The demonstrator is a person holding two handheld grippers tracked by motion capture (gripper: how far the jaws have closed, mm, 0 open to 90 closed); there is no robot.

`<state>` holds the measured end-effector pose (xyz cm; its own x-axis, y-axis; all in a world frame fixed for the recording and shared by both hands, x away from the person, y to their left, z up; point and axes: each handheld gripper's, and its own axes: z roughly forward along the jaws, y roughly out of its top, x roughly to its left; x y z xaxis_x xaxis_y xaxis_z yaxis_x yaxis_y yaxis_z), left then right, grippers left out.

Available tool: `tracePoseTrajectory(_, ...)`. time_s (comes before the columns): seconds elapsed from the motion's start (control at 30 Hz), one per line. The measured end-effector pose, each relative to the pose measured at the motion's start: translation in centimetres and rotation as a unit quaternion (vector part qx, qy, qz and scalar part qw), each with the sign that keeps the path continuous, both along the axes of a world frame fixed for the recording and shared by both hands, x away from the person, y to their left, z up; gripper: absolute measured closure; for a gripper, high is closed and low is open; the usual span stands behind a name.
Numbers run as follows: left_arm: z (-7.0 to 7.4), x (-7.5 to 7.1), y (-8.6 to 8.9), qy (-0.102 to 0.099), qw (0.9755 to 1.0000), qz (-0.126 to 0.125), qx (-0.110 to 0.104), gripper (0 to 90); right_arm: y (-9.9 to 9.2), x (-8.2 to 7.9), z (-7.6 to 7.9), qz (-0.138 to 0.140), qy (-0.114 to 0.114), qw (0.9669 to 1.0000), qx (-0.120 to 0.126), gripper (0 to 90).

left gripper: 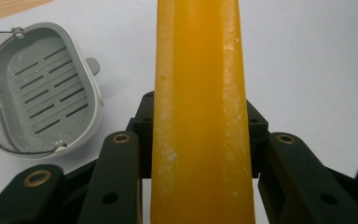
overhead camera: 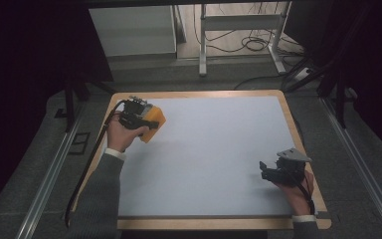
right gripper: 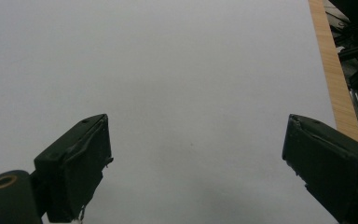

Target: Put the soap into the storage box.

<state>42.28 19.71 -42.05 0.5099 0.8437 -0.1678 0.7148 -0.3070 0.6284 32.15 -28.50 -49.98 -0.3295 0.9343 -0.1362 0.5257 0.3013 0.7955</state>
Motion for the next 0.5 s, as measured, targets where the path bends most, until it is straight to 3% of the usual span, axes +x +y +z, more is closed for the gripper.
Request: tracePoseTrajectory(0.5,-0.9,2.1,1.3,0.010,0.9993,0.030,-0.018,61.1,0.0,0.0,0.0,0.002,-0.003,1.0000,-0.002,8.0)
